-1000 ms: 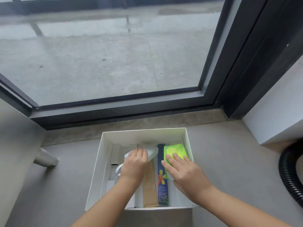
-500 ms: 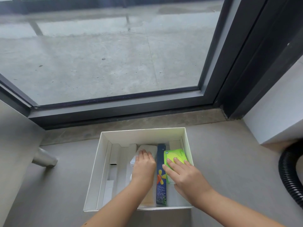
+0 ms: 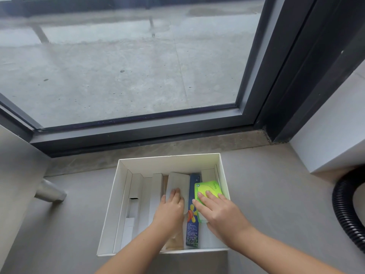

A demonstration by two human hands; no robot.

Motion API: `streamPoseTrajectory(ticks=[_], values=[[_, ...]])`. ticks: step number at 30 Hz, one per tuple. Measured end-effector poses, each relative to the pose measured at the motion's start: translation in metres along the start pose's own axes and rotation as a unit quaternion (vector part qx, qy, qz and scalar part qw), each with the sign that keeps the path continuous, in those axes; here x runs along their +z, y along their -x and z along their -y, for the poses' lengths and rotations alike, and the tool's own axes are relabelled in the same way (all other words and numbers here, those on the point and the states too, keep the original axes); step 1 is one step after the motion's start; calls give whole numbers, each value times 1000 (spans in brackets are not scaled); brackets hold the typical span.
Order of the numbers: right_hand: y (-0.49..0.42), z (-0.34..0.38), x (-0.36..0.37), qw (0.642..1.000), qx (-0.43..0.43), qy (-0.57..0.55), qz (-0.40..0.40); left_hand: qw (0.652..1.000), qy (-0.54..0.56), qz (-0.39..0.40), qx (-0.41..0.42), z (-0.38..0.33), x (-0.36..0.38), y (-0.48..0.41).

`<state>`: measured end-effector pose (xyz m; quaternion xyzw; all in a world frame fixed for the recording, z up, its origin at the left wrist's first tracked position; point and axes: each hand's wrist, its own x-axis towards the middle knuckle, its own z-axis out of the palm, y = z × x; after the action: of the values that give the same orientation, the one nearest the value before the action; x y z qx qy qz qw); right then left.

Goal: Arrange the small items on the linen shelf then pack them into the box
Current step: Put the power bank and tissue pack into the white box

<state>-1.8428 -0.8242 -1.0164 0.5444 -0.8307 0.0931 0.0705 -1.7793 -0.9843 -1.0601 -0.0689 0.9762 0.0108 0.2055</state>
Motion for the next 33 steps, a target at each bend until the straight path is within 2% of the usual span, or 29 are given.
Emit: streamPoseTrajectory(ticks=[6, 11, 18, 26, 33], values=[[-9, 6, -2, 1000, -6, 2, -7, 998, -22, -59, 22, 15, -21, 23], [-21, 19, 3, 1000, -22, -4, 1, 970, 1, -241, 42, 33, -35, 50], [-41, 34, 14, 999, -32, -17, -1, 942, 37, -332, 13, 54, -25, 77], [-59, 45, 30, 999, -27, -20, 2, 925, 91, -366, -48, 70, -10, 93], [-53, 44, 47, 998, -10, -11, 68, 928, 92, -360, -25, 69, -8, 93]])
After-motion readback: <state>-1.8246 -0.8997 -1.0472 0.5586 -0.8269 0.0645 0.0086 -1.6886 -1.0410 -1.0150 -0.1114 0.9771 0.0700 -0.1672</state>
